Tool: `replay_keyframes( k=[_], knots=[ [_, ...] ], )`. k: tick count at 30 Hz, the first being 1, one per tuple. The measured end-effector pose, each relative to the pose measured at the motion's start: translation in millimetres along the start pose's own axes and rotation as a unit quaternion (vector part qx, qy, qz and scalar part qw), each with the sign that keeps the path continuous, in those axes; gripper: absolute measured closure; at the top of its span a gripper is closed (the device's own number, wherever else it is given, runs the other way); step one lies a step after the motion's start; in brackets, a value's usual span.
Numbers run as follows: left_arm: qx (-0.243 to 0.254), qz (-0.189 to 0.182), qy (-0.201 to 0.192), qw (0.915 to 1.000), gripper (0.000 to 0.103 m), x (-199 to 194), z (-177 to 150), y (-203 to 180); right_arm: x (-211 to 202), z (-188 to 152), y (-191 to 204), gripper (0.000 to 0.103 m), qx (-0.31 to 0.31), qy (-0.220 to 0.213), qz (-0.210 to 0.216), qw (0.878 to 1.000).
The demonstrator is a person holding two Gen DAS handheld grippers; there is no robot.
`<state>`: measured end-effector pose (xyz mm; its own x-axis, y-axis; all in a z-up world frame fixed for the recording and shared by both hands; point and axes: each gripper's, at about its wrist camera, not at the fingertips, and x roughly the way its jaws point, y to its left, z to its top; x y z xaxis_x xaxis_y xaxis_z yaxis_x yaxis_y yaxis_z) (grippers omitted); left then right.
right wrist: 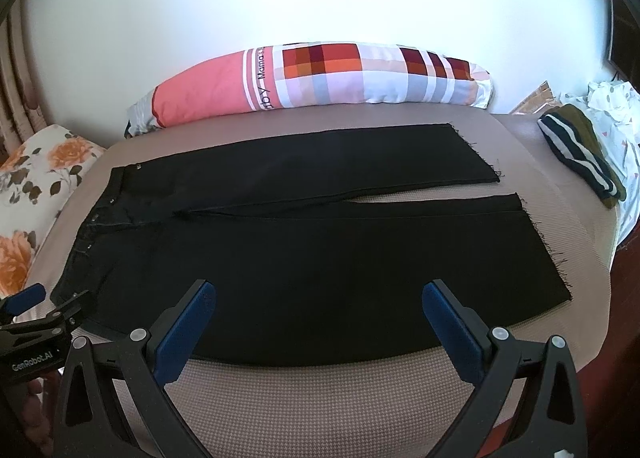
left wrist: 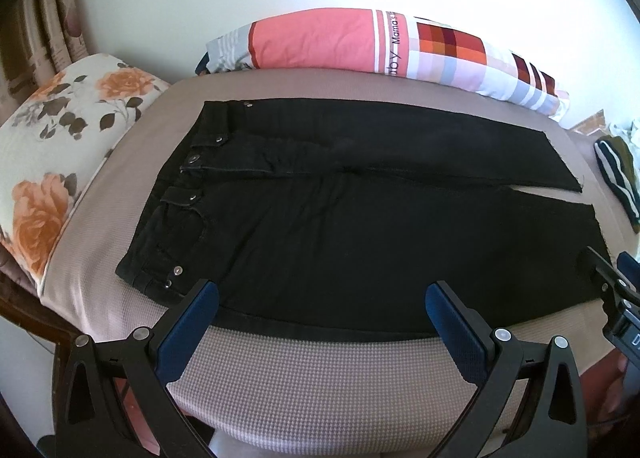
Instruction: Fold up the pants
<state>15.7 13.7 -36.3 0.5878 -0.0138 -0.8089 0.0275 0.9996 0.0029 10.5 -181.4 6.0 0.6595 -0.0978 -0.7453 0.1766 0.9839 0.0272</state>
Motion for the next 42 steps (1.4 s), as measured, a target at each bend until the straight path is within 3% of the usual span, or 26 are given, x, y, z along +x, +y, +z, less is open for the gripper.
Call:
replay_keyframes(
  k=[42],
  knots=[
    [0.003,0.006,0.003,1.0,0.0,0.8,-1.4,-4.5,2.2,-4.5,-4.5,0.0,0.001,0.0,0.001,1.0]
  ],
)
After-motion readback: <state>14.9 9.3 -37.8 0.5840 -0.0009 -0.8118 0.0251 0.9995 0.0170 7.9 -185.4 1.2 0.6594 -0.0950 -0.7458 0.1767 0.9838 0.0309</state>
